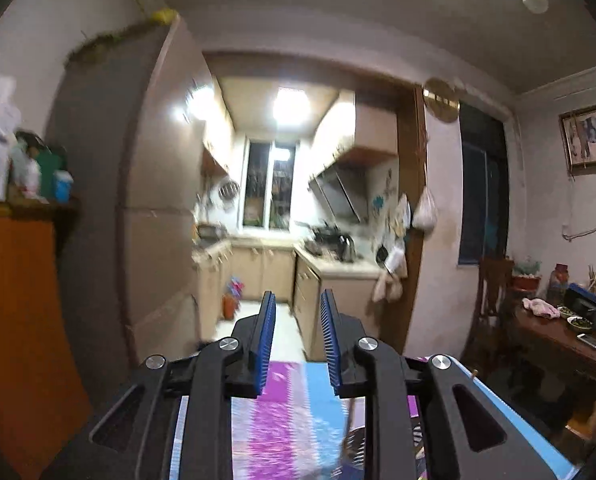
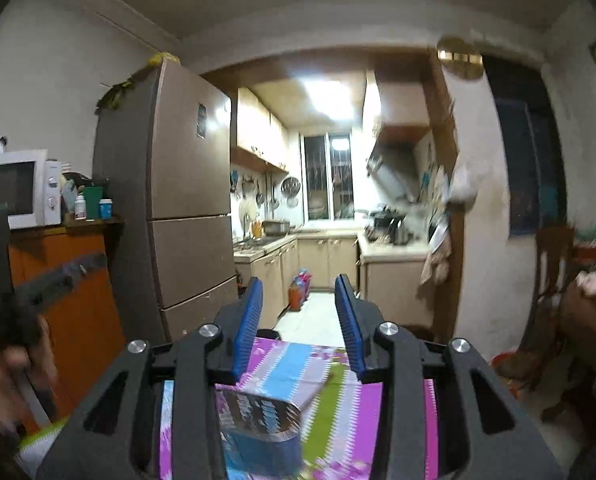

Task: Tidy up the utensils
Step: 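Lower the chopsticks into the blue holder and open both tools, then move both tools back to the table and close each on another chopstick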

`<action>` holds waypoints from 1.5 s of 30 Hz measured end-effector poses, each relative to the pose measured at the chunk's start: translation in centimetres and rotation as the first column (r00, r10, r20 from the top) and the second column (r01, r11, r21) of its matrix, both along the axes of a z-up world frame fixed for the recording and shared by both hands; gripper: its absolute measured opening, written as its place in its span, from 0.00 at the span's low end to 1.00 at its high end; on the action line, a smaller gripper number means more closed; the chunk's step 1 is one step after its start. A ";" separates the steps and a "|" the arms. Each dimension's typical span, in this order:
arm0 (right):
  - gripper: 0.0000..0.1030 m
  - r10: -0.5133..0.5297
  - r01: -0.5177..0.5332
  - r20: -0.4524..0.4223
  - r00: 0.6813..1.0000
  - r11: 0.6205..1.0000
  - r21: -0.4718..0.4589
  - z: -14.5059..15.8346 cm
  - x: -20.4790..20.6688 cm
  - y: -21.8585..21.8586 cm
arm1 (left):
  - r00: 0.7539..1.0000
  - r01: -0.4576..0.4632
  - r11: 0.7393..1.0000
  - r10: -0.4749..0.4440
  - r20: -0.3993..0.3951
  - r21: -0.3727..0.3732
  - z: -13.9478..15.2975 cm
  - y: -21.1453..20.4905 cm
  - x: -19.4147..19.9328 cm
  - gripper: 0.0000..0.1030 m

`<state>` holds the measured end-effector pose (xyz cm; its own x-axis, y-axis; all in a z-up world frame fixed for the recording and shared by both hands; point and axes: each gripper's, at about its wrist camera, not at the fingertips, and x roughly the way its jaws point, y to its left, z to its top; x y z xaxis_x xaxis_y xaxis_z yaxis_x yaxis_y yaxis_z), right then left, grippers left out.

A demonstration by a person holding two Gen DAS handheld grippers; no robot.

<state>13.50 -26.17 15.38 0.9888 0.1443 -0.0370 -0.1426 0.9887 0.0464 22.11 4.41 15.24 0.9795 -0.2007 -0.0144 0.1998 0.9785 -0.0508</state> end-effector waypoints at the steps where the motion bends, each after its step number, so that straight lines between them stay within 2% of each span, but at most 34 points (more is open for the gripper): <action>1: 0.52 -0.004 0.004 0.014 1.000 1.000 -0.010 -0.1 -1.9 -0.5 | 1.000 -0.002 1.000 0.002 0.017 0.011 0.1 0.7 -1.6 0.26; 3: 0.71 -0.021 0.023 0.054 0.998 0.999 -0.041 -1.0 -7.0 -1.5 | 0.999 -0.014 0.999 0.011 0.051 0.049 -0.4 2.5 -6.3 0.44; 6: 0.86 -0.086 0.092 0.065 0.994 0.991 -0.101 -3.4 -13.0 -2.2 | 0.998 -0.026 0.996 0.021 0.064 0.085 -2.2 4.5 -11.7 0.62; 8: 0.89 -0.137 0.141 0.043 0.990 0.983 -0.121 -5.7 -16.4 -2.6 | 0.999 -0.036 0.992 0.031 0.045 0.117 -4.2 5.6 -15.3 0.66; 11: 0.95 -0.172 0.169 -0.036 0.984 0.983 -0.072 -8.6 -19.3 -3.6 | 0.998 -0.056 0.985 0.056 0.005 0.162 -7.6 6.8 -19.7 0.69; 14: 0.95 -0.189 0.188 -0.168 0.967 0.982 -0.023 -12.6 -21.4 -4.2 | 0.995 -0.048 0.982 0.063 -0.075 0.185 -11.6 7.8 -22.8 0.73; 18: 0.95 -0.183 0.184 -0.260 0.948 0.983 -0.022 -16.3 -23.4 -2.7 | 0.971 0.051 0.983 -0.007 -0.238 0.177 -17.1 7.3 -25.5 0.73; 19: 0.95 -0.177 0.179 -0.289 0.941 0.984 -0.020 -17.2 -23.6 -2.2 | 0.963 0.080 0.977 -0.024 -0.270 0.195 -18.6 6.5 -26.2 0.73; 21: 0.95 -0.184 0.182 -0.315 0.931 0.983 -0.039 -19.1 -24.3 -1.1 | 0.950 0.119 0.963 -0.040 -0.310 0.240 -21.0 5.1 -27.5 0.73; 23: 0.94 -0.162 0.162 -0.346 0.924 0.986 -0.030 -20.5 -24.5 0.0 | 0.936 0.158 0.957 -0.065 -0.346 0.245 -22.4 4.0 -27.8 0.71; 25: 0.87 -0.102 0.110 -0.395 0.913 0.994 -0.002 -21.8 -24.6 0.9 | 0.907 0.205 0.954 -0.101 -0.409 0.219 -23.9 3.0 -27.9 0.65; 27: 0.71 -0.065 0.064 -0.438 0.896 0.998 -0.016 -23.2 -24.1 2.7 | 0.883 0.242 0.943 -0.117 -0.455 0.227 -25.4 1.9 -27.9 0.56; 28: 0.67 -0.046 0.037 -0.449 0.892 0.999 -0.030 -23.6 -23.9 3.7 | 0.880 0.252 0.938 -0.120 -0.460 0.237 -25.8 1.4 -27.9 0.53; 30: 0.42 -0.013 -0.025 -0.465 0.885 0.997 -0.074 -24.6 -23.2 6.1 | 0.873 0.258 0.934 -0.116 -0.474 0.247 -26.6 0.2 -27.8 0.49; 31: 0.39 -0.004 -0.043 -0.467 0.884 0.995 -0.089 -24.9 -23.1 6.9 | 0.871 0.254 0.935 -0.111 -0.479 0.246 -26.9 0.0 -27.7 0.49; 33: 0.22 0.002 -0.075 -0.482 0.876 0.988 -0.133 -25.7 -22.1 8.7 | 0.875 0.233 0.940 -0.091 -0.475 0.249 -27.5 -0.4 -27.3 0.48; 35: 0.20 0.012 -0.095 -0.493 0.870 0.985 -0.143 -26.4 -21.3 9.7 | 0.879 0.231 0.940 -0.091 -0.469 0.250 -27.7 -1.0 -27.0 0.48; 37: 0.14 0.017 -0.100 -0.508 0.861 0.986 -0.136 -27.2 -20.4 10.5 | 0.888 0.212 0.940 -0.071 -0.454 0.268 -28.0 -1.4 -26.7 0.48; 40: 0.12 0.010 -0.102 -0.518 0.855 0.984 -0.149 -27.9 -20.0 11.5 | 0.897 0.184 0.938 -0.039 -0.439 0.293 -28.6 -2.0 -26.3 0.41; 42: 0.12 0.000 -0.099 -0.519 0.855 0.981 -0.164 -28.3 -20.0 12.0 | 0.897 0.176 0.940 -0.032 -0.441 0.291 -28.8 -2.2 -25.9 0.32; 45: 0.12 -0.020 -0.083 -0.518 0.855 0.981 -0.176 -28.6 -19.7 12.5 | 0.890 0.170 0.946 -0.028 -0.454 0.275 -29.2 -2.2 -25.3 0.23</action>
<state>-6.17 -13.70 -13.18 0.8149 0.1142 -0.5683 -0.1807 0.9816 -0.0618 -3.16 2.21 -13.99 0.8319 -0.2130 -0.5124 0.3232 0.9366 0.1353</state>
